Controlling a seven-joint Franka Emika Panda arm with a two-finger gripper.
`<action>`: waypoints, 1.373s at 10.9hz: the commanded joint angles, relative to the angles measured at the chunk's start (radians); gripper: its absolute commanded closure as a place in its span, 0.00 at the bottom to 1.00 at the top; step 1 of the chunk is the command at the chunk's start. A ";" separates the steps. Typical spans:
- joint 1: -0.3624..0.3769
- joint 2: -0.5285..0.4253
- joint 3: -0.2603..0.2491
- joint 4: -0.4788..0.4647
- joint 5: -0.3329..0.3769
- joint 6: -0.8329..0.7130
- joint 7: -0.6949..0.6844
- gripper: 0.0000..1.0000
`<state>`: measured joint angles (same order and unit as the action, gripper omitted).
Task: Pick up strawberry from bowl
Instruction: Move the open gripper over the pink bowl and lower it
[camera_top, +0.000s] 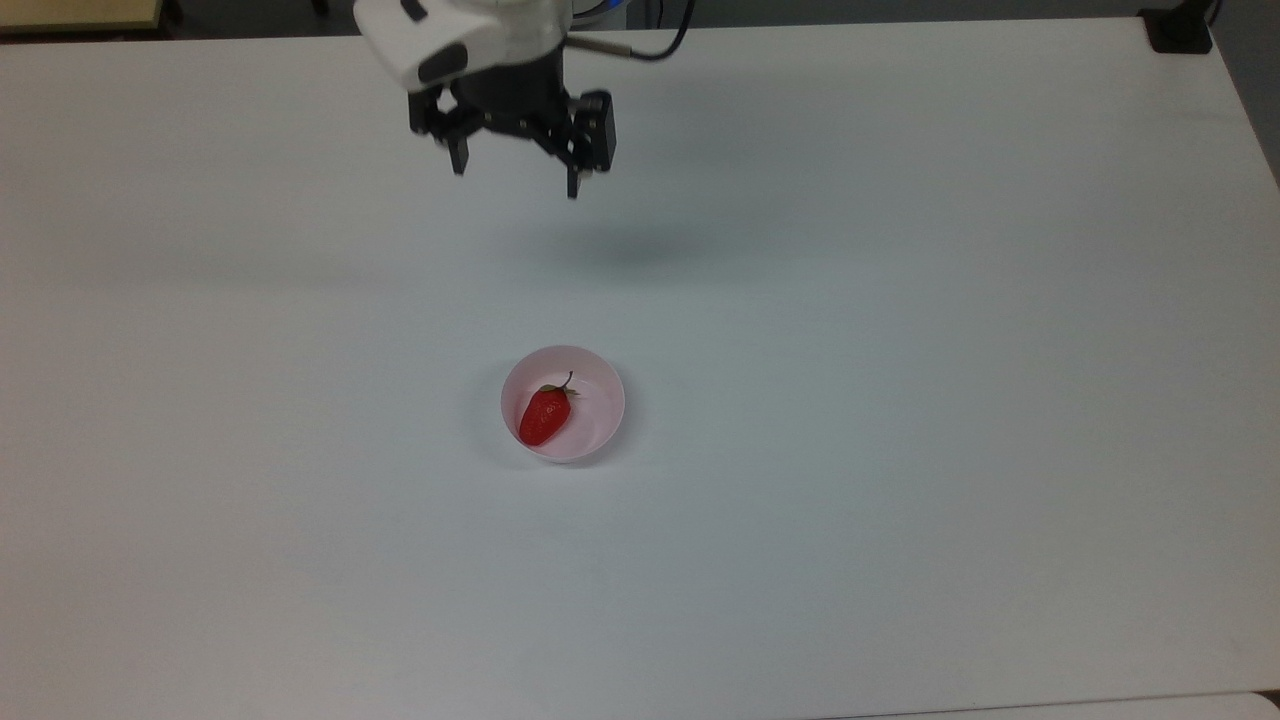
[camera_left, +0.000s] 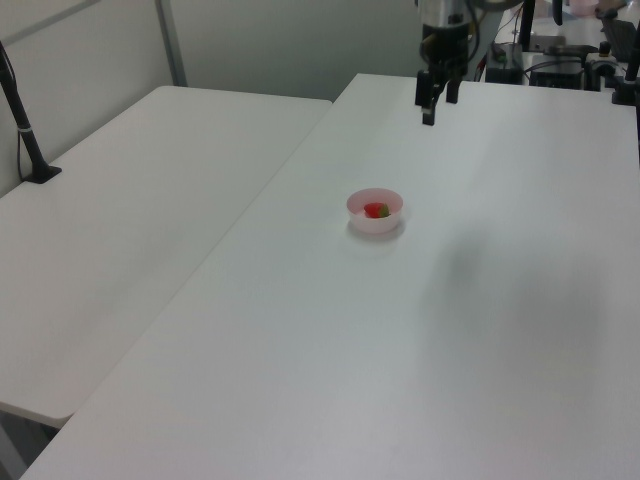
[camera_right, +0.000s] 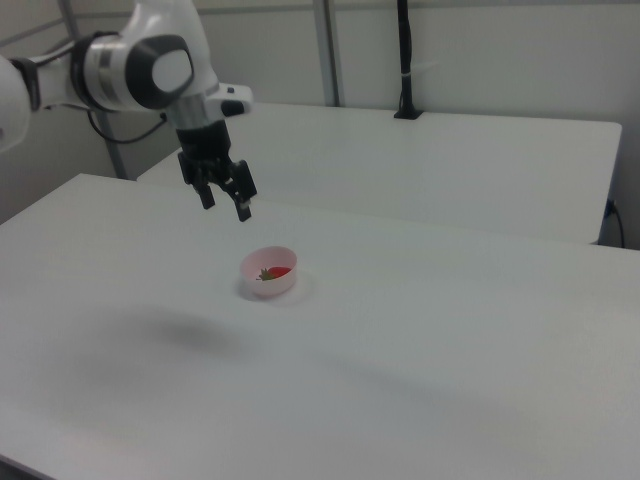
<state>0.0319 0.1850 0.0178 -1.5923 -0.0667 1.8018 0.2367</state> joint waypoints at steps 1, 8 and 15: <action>0.000 0.108 -0.004 0.031 0.031 0.123 0.041 0.00; 0.006 0.292 0.001 0.080 0.031 0.350 0.191 0.04; 0.013 0.359 0.005 0.071 0.036 0.429 0.275 0.30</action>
<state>0.0347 0.5249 0.0268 -1.5305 -0.0499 2.2148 0.4740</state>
